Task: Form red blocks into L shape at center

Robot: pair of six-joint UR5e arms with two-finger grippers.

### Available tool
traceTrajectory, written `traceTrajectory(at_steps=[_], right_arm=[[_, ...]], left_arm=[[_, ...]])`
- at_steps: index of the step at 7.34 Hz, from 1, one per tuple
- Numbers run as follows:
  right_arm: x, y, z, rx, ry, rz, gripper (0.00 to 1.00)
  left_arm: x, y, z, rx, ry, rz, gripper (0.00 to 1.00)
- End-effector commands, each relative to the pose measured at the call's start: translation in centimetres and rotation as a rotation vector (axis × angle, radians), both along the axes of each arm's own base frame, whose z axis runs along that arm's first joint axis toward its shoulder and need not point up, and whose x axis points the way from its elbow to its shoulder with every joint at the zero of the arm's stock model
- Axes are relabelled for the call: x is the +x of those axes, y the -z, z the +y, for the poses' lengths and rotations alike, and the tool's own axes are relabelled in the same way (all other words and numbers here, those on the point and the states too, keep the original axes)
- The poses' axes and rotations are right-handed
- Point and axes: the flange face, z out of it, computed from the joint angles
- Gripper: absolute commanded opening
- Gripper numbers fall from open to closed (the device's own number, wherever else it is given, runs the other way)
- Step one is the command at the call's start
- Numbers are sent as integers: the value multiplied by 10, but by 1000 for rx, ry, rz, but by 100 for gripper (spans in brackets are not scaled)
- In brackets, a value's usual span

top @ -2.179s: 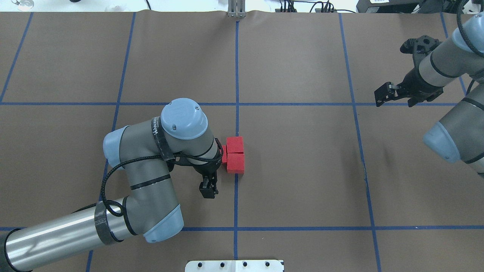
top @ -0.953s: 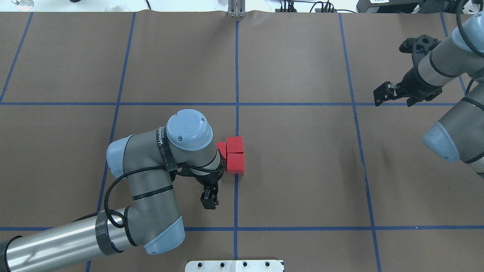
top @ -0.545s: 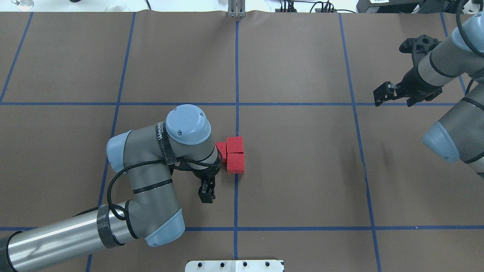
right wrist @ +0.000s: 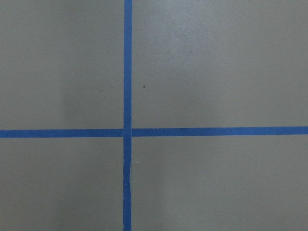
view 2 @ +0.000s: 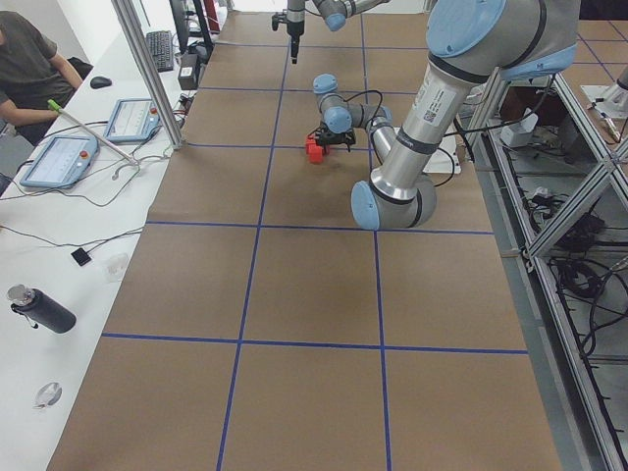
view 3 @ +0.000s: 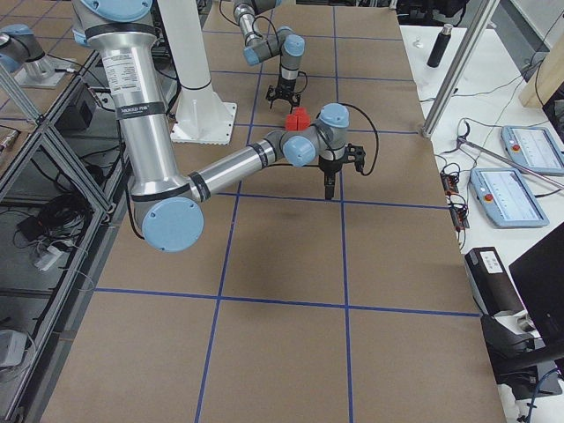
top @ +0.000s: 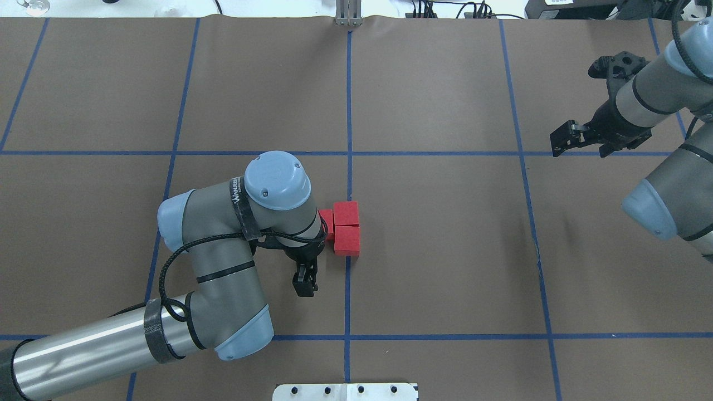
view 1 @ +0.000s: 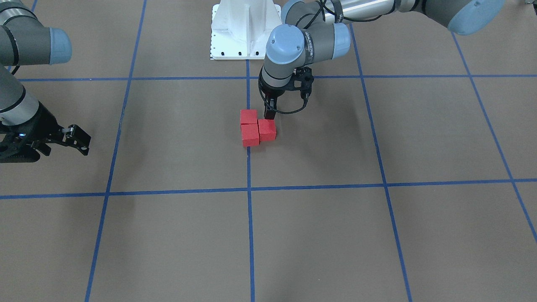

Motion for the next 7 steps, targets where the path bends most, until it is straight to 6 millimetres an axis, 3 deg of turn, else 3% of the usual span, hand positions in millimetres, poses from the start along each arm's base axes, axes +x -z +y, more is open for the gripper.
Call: traceTrajectory(at_steps=[1,7], right_arm=[[0,0,0,0,1,0,100],[-3,-3,1,-4,5,3,100]], left_arm=[[-3,1,-4,-1,6,1,100],[-5,7,-8,4,13,8,100]])
